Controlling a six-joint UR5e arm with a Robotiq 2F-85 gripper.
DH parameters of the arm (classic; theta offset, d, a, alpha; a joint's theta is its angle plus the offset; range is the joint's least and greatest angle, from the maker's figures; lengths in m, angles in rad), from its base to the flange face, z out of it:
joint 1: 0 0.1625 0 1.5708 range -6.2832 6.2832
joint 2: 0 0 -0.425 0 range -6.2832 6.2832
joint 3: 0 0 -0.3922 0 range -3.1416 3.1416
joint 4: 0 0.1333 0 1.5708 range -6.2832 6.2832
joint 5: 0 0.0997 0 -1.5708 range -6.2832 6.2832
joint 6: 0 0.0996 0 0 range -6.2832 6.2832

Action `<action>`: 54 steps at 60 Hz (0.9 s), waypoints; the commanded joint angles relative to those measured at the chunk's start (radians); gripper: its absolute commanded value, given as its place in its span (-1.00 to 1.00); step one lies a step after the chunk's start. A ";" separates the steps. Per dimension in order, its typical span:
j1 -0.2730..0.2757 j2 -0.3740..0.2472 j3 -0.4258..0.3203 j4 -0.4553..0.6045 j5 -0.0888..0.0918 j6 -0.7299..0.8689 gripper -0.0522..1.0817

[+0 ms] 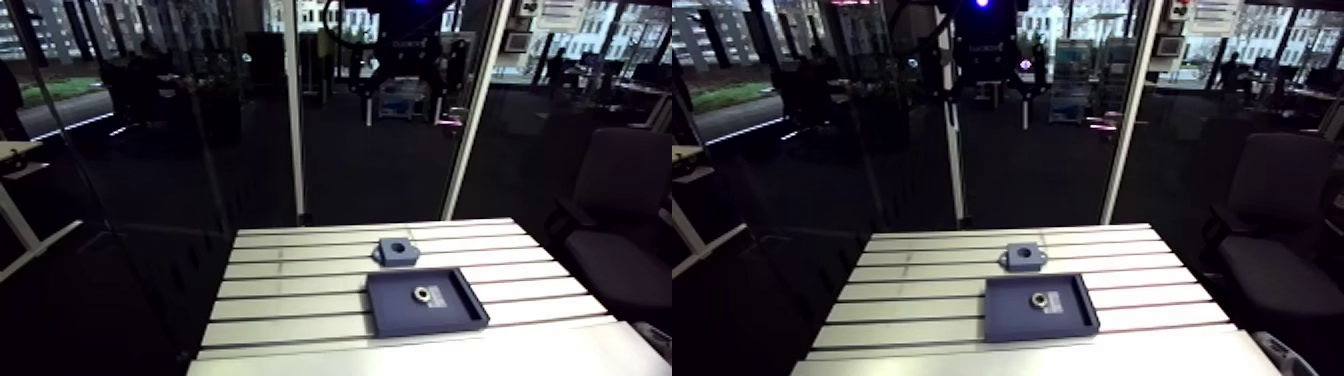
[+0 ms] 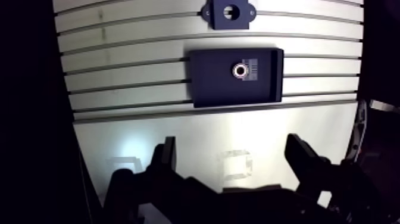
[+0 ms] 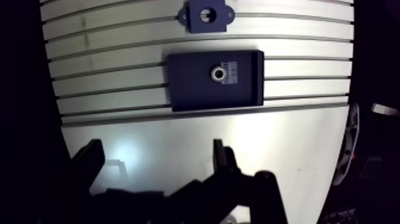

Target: Pick up the bearing and press it into the housing until flush.

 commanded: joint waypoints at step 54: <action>-0.171 -0.081 0.415 -0.440 0.013 -0.268 -0.89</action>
